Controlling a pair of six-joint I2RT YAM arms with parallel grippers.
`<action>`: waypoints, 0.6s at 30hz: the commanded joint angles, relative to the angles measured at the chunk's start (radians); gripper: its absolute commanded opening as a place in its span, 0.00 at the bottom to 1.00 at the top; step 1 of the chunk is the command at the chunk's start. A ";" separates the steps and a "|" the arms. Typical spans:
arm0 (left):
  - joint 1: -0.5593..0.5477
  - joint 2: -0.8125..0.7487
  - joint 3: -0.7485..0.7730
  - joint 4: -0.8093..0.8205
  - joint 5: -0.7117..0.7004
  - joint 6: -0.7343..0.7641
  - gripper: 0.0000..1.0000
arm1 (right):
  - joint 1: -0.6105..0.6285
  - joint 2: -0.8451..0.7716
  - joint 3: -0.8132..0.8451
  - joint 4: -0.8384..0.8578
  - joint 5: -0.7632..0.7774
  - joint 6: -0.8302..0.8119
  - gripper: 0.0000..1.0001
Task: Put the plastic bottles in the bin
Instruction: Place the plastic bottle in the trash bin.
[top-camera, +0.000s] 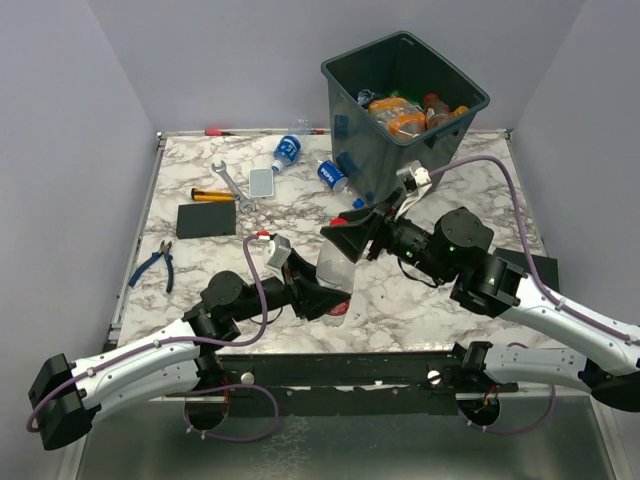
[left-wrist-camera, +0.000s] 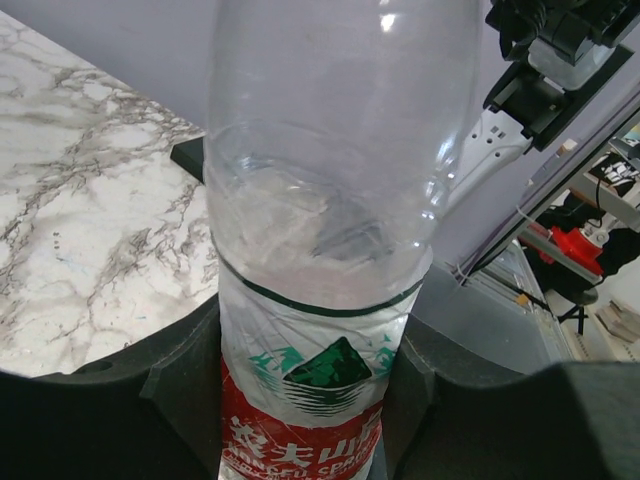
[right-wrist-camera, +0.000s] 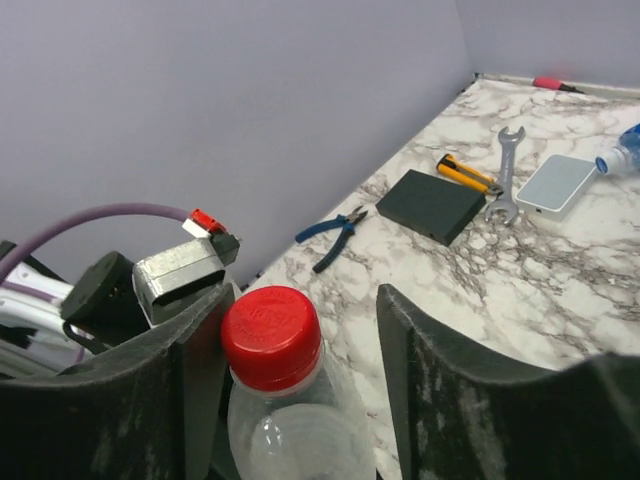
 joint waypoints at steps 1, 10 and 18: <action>-0.001 -0.018 0.029 0.000 0.008 0.016 0.36 | 0.002 0.029 0.042 -0.045 -0.025 -0.020 0.51; -0.001 -0.039 0.072 -0.082 -0.010 0.074 0.37 | 0.002 0.061 0.122 -0.199 -0.051 -0.031 0.50; -0.001 -0.072 0.094 -0.155 -0.040 0.116 0.94 | 0.002 0.036 0.172 -0.307 -0.013 -0.056 0.00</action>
